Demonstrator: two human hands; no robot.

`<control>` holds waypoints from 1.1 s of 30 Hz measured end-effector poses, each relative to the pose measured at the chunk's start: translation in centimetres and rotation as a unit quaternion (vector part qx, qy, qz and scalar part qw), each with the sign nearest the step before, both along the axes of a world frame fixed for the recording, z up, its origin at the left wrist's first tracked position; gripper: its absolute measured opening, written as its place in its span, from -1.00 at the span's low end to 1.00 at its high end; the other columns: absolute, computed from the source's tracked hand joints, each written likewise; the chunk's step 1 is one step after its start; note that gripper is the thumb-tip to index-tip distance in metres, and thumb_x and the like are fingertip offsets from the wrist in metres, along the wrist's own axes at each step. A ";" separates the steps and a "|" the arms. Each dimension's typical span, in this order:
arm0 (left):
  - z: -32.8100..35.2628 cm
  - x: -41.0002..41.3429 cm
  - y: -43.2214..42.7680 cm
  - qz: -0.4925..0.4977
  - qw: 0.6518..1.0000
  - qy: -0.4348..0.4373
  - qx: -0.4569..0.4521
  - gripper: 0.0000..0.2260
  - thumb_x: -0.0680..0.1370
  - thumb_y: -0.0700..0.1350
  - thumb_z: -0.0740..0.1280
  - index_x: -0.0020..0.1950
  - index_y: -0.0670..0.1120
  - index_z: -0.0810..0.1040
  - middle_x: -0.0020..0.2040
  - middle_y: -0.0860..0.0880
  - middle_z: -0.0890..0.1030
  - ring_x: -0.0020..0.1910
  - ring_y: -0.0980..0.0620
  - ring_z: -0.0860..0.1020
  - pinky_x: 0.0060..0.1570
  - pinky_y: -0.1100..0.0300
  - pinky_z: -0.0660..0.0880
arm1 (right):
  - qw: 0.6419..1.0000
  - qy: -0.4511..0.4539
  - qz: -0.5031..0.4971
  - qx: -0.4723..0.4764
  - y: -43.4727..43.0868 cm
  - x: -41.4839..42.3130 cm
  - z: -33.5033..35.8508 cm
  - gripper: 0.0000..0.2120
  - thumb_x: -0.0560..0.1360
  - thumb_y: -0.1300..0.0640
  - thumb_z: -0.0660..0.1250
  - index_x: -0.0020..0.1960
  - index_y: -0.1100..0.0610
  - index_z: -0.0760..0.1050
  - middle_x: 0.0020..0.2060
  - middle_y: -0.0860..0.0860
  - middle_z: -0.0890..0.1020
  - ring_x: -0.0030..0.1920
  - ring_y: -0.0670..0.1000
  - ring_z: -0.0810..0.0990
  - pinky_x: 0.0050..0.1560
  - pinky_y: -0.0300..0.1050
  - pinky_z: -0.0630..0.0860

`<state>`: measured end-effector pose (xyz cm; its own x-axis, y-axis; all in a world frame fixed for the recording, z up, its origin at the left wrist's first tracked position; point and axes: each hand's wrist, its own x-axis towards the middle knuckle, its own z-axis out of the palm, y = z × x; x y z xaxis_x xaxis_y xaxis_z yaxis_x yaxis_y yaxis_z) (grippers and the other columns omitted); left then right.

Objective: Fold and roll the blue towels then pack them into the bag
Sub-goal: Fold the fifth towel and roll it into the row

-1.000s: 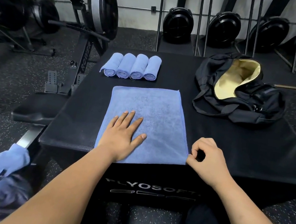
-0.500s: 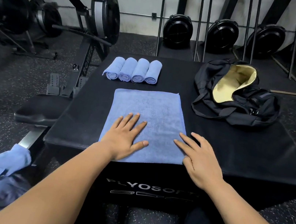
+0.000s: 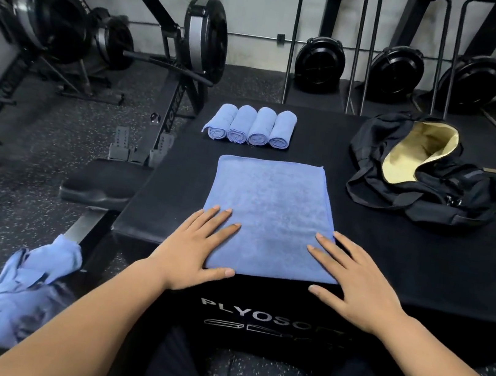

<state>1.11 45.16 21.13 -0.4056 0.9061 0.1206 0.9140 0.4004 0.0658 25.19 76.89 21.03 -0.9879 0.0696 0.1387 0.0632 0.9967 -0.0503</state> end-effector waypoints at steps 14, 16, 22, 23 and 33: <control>-0.8 -0.1 -1.5 -0.041 0.988 -0.093 0.116 -0.33 0.55 0.20 0.46 0.63 0.25 0.31 0.71 0.07 0.09 0.71 -0.08 -0.08 0.64 -0.20 0.08 | 0.931 0.183 -0.108 -0.298 0.1 -0.7 -0.5 -0.84 0.47 0.00 0.57 0.04 -0.16 0.74 0.21 -0.33 0.66 0.47 -0.13 0.42 0.46 -0.08 0.37; -1.0 -0.1 -1.5 -0.029 0.978 -0.132 0.158 -0.42 0.54 0.13 0.48 0.56 0.20 0.45 0.69 0.07 0.18 0.71 -0.08 -0.04 0.64 -0.16 0.10 | 0.924 0.188 -0.121 -0.310 0.4 -0.7 -0.5 -0.91 0.49 0.02 0.56 0.00 -0.10 0.75 0.15 -0.32 0.68 0.43 -0.15 0.46 0.46 -0.06 0.40; -0.9 0.5 -1.4 0.053 0.945 -0.218 0.237 -0.73 0.57 0.08 0.48 0.28 0.15 0.68 0.58 0.16 0.40 0.68 0.08 0.09 0.60 0.02 0.18 | 0.897 0.196 -0.187 -0.348 0.2 -1.0 0.1 -0.87 0.51 0.02 0.54 0.04 -0.16 0.73 0.10 -0.25 0.70 0.30 -0.25 0.55 0.33 -0.45 0.33; -0.7 0.6 -1.4 0.067 0.940 -0.230 0.244 -0.77 0.58 0.05 0.49 0.23 0.15 0.69 0.55 0.18 0.43 0.67 0.12 0.12 0.59 0.03 0.20 | 0.889 0.198 -0.205 -0.359 0.2 -1.0 0.2 -0.88 0.51 0.01 0.54 0.04 -0.16 0.73 0.12 -0.23 0.68 0.26 -0.26 0.57 0.28 -0.49 0.32; 0.2 0.4 -1.2 0.134 0.883 -0.331 0.305 -0.89 0.51 -0.04 0.59 -0.06 0.08 0.68 0.31 0.25 0.64 0.53 0.27 0.35 0.53 0.13 0.29 | 0.849 0.236 -0.284 -0.377 -0.2 -1.2 0.6 -0.85 0.57 -0.08 0.47 0.10 -0.06 0.70 0.04 -0.15 0.70 0.07 -0.17 0.62 0.17 -0.29 0.44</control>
<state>1.48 43.95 21.35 -0.7605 0.6145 0.2099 0.4724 0.3017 0.8281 23.99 76.66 21.63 -0.6116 0.7613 0.2153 0.3185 0.4860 -0.8139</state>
